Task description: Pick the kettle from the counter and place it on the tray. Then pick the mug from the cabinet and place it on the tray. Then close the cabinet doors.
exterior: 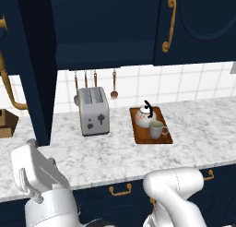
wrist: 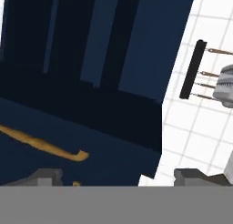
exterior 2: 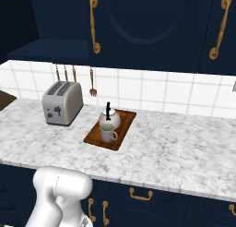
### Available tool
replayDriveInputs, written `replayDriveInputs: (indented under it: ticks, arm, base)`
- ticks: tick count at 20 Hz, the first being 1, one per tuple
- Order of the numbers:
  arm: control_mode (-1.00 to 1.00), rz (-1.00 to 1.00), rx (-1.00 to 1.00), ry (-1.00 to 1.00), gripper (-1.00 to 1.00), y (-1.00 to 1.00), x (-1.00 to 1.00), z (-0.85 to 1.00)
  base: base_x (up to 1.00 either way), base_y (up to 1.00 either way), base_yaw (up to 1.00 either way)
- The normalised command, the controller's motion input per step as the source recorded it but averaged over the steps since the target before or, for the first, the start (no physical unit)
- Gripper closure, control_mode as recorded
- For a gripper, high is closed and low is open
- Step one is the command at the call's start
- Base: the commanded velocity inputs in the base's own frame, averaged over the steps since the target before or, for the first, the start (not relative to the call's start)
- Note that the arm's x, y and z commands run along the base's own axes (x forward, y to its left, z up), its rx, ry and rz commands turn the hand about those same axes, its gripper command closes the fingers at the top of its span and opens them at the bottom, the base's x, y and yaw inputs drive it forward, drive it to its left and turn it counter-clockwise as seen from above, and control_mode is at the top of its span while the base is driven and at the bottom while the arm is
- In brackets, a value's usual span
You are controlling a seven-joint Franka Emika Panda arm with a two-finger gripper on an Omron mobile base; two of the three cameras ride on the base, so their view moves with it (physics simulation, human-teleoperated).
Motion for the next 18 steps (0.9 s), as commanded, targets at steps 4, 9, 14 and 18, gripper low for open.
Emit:
replayDriveInputs:
  ticks: [4, 9, 14, 18]
  arm:
    - [-1.0, -0.08, 0.0, -0.02, -1.0, 0.6, -0.07, -0.2]
    - [-1.0, -0.16, 0.01, 0.05, -1.0, 0.69, 0.66, -0.58]
    - [-1.0, -0.14, 0.0, 0.04, -1.0, 0.7, 0.71, -0.65]
    - [-1.0, -0.09, 0.01, 0.0, -1.0, 0.7, 0.49, -0.31]
  base:
    - [0.0, 0.0, 0.0]
    - [0.0, 0.0, 0.0]
    - [0.0, 0.0, 0.0]
    - [0.0, 0.0, 0.0]
